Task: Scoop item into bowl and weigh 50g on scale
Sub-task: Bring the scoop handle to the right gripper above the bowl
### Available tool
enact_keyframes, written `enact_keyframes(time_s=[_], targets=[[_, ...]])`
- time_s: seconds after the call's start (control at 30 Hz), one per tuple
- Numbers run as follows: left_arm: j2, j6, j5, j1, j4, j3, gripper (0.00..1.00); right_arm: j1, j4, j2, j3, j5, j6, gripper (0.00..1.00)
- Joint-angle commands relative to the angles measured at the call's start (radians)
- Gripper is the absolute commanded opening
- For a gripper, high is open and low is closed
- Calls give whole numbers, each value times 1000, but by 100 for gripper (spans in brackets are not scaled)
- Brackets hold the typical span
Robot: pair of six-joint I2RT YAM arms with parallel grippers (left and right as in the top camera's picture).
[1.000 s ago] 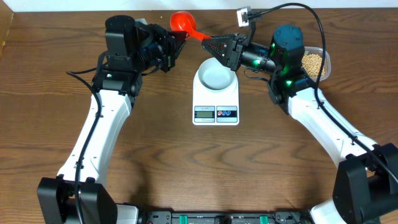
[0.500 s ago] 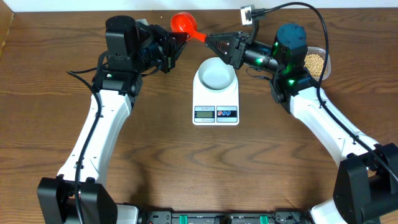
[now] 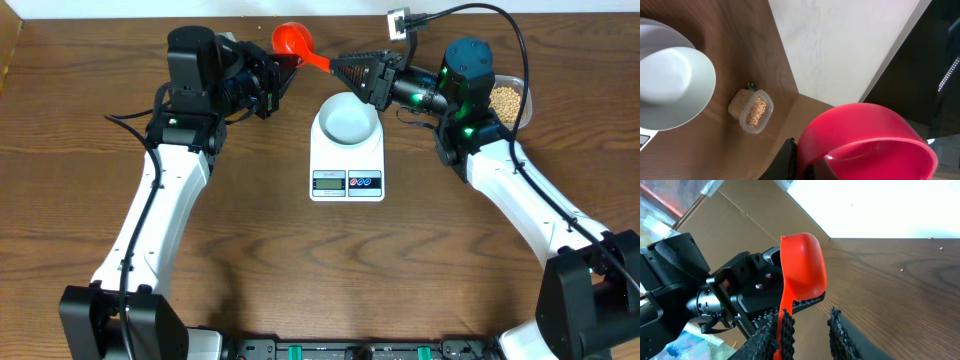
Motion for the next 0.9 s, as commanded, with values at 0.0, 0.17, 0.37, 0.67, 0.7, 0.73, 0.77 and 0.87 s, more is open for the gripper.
enact_keyframes(time_s=[0.0, 0.17, 0.37, 0.67, 0.7, 0.73, 0.77, 0.87], targets=[[2, 24, 17, 4, 1, 17, 7, 9, 2, -6, 15, 7, 1, 31], [2, 24, 21, 4, 1, 17, 7, 25, 1, -6, 15, 7, 1, 28], [2, 24, 32, 4, 1, 17, 7, 29, 1, -6, 15, 8, 1, 23], [2, 25, 40, 4, 1, 17, 7, 29, 2, -6, 15, 8, 1, 17], [2, 25, 40, 4, 1, 17, 7, 29, 2, -6, 15, 8, 1, 16], [2, 25, 40, 4, 1, 17, 7, 29, 2, -6, 15, 8, 0, 14], [2, 25, 40, 4, 1, 17, 7, 29, 2, -6, 15, 8, 1, 12], [2, 25, 40, 4, 1, 17, 7, 29, 2, -6, 15, 8, 1, 4]])
